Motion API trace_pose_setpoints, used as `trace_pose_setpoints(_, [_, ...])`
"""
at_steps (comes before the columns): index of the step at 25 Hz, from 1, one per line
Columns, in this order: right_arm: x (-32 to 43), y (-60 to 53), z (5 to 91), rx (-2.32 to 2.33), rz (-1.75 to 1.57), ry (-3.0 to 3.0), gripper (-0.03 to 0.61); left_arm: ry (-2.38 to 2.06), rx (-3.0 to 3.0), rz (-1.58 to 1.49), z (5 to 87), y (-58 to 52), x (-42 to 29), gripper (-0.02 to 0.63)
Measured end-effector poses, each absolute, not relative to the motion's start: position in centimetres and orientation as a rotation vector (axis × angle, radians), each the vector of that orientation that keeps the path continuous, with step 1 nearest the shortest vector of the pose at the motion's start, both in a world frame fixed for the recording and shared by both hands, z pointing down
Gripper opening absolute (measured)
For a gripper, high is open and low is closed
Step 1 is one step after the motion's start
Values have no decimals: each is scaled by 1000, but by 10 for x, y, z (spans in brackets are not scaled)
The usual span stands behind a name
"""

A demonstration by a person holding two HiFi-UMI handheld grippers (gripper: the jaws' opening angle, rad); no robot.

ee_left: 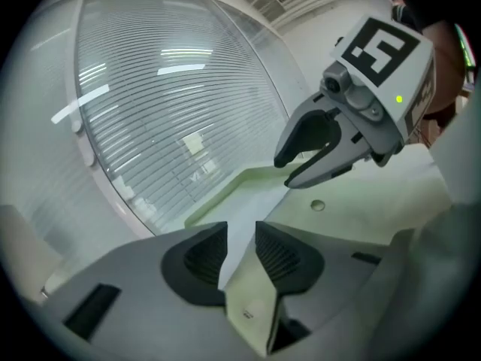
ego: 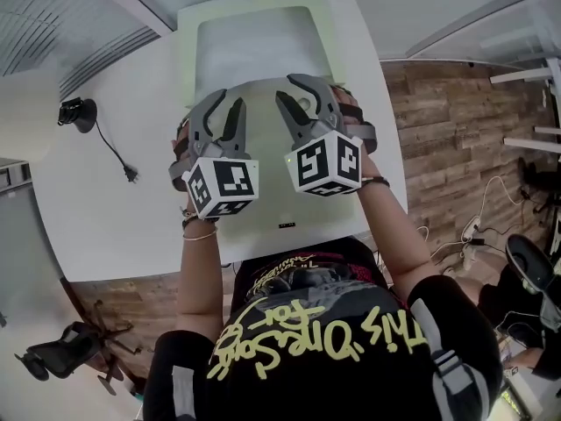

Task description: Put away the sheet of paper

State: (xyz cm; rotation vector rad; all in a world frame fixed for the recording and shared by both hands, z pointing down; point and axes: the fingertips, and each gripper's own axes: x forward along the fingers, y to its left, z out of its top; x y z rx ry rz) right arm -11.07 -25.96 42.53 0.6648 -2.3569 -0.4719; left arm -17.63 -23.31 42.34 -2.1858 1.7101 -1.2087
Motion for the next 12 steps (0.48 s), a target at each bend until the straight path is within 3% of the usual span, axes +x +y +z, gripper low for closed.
trace_pose_setpoints(12, [-94, -240, 405, 697, -185, -2598, 105, 1906, -2346, -928, 415, -205, -167, 112])
